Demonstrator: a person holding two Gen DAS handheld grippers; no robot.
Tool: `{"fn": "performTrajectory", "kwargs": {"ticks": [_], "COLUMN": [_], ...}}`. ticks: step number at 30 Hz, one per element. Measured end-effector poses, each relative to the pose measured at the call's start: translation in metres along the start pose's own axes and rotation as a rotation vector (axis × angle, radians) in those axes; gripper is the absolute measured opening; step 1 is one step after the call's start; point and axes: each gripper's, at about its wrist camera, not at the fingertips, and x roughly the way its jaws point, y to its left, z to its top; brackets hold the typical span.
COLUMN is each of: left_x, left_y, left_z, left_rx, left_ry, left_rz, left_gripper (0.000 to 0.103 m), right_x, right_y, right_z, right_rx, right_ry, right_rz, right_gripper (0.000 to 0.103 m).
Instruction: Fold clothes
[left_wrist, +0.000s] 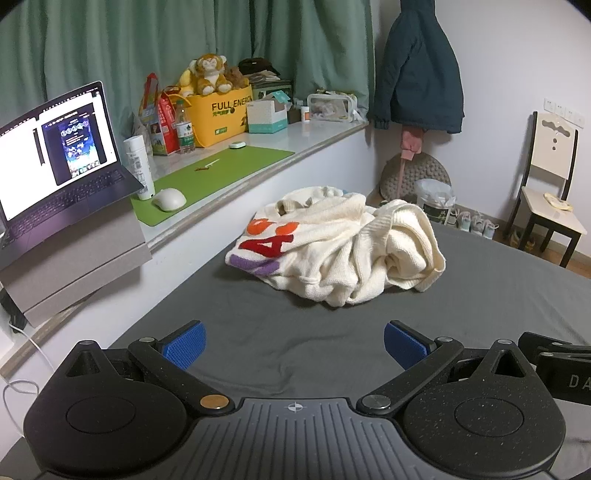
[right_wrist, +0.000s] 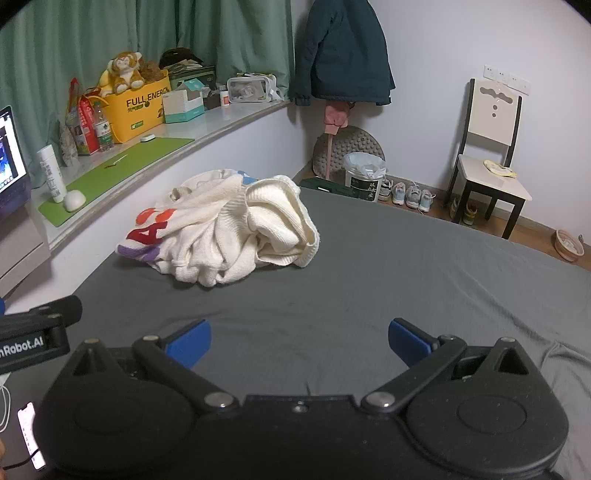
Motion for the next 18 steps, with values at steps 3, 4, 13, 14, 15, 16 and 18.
{"fn": "performTrajectory", "kwargs": {"ticks": [3, 4, 13, 14, 15, 16, 18], "left_x": [-0.0005, -0.0006, -0.0004, -0.0003, -0.0003, -0.0004, -0.0007], "left_y": [-0.0008, -0.0014, -0.0005, -0.0003, -0.0003, -0.0003, -0.0004], "left_z": [-0.0004, -0.0007, -0.0003, -0.0002, -0.0003, -0.0005, -0.0005], "left_rx": [0.003, 0.005, 0.005, 0.004, 0.004, 0.003, 0.004], "left_ry": [-0.002, -0.004, -0.003, -0.003, -0.003, -0.003, -0.003], "left_rz": [0.005, 0.008, 0.012, 0.012, 0.011, 0.011, 0.012], "left_gripper": [0.103, 0.103, 0.103, 0.103, 0.103, 0.103, 0.103], "right_x": [-0.0003, 0.0001, 0.0014, 0.0014, 0.0011, 0.0011, 0.0014], "right_y": [-0.0002, -0.0003, 0.0, 0.0, 0.0002, 0.0006, 0.001], "right_z": [0.0, -0.0002, -0.0007, -0.0007, -0.001, -0.0011, -0.0012], "right_rx": [0.002, 0.002, 0.003, 0.003, 0.003, 0.003, 0.002], "right_ry": [0.001, 0.002, 0.005, 0.004, 0.004, 0.004, 0.004], "right_rz": [-0.001, -0.001, 0.001, 0.001, 0.001, 0.001, 0.001], "right_gripper": [0.103, 0.103, 0.103, 0.103, 0.103, 0.103, 0.103]}}
